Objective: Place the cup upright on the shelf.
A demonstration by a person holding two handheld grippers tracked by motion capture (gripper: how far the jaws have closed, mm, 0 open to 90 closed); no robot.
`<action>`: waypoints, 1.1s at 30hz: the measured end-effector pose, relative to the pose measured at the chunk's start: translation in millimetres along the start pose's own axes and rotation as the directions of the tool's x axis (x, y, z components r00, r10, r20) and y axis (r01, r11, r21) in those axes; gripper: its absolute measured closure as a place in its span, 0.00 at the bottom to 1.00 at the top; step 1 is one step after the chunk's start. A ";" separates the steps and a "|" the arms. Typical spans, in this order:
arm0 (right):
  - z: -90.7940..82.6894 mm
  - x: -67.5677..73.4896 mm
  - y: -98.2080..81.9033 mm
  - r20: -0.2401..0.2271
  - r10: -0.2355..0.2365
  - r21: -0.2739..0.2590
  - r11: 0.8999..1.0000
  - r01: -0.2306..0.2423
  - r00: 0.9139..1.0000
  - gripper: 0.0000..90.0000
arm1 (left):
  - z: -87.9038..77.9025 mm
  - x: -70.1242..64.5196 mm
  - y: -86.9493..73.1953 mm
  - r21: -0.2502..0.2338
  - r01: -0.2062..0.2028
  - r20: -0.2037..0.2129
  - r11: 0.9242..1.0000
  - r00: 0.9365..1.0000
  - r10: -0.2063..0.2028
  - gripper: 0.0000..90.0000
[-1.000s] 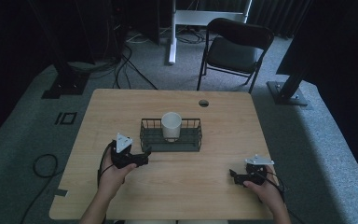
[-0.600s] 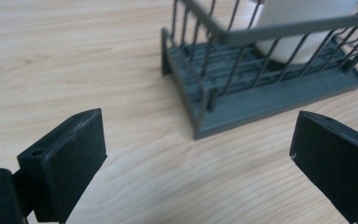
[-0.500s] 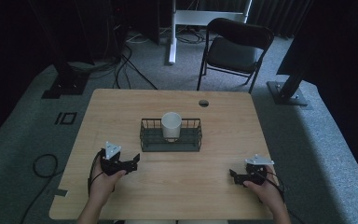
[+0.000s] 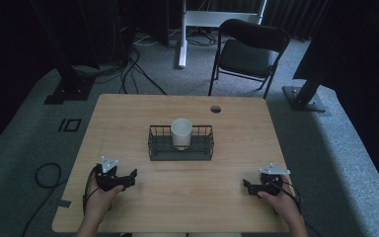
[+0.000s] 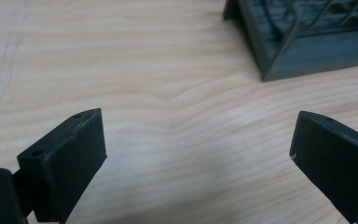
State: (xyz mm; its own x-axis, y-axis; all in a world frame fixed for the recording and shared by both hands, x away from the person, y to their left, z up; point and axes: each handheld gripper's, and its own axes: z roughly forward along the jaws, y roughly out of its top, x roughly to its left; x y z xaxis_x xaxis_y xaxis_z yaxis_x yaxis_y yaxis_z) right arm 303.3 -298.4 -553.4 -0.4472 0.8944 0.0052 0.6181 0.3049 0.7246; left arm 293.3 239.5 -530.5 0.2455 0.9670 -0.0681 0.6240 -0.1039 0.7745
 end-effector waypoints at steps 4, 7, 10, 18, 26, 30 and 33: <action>0.0 0.0 0.0 0.000 0.000 0.000 1.000 0.000 1.000 0.12 | -6.8 21.3 -8.4 0.038 0.026 -0.060 0.999 0.998 -0.024 0.04; 0.0 0.0 0.0 0.000 0.000 0.000 1.000 0.000 1.000 0.12 | -9.3 29.1 -10.9 0.048 0.047 -0.075 0.998 0.996 -0.043 0.04; 0.0 0.0 0.0 0.000 0.000 0.000 1.000 0.000 1.000 0.12 | -13.9 42.6 -15.4 0.066 0.078 -0.107 0.995 0.992 -0.071 0.04; 0.0 0.0 0.0 0.000 0.000 0.000 1.000 0.000 1.000 0.12 | -18.0 55.7 -22.8 0.090 0.105 -0.148 0.990 0.985 -0.091 0.04; 0.0 0.0 0.0 0.000 0.000 0.000 1.000 0.000 1.000 0.12 | -16.5 62.5 -29.3 0.110 0.125 -0.167 0.986 0.980 -0.106 0.04; 0.0 0.0 0.0 0.000 0.000 0.000 1.000 0.000 1.000 0.12 | -15.0 65.5 -29.1 0.115 0.120 -0.177 0.986 0.979 -0.098 0.04; 0.0 0.1 0.0 0.000 0.000 0.000 1.000 0.000 1.000 0.12 | -13.1 65.1 -29.2 0.129 0.090 -0.192 0.988 0.979 -0.064 0.03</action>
State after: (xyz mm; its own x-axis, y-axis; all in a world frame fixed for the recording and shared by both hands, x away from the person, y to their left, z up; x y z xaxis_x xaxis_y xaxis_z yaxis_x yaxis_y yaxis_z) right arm 303.3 -298.3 -553.4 -0.4469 0.8945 0.0055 0.6183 0.3045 0.7246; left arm 281.4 308.6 -549.3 0.0583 0.9983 0.0044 0.7336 -0.0458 0.6780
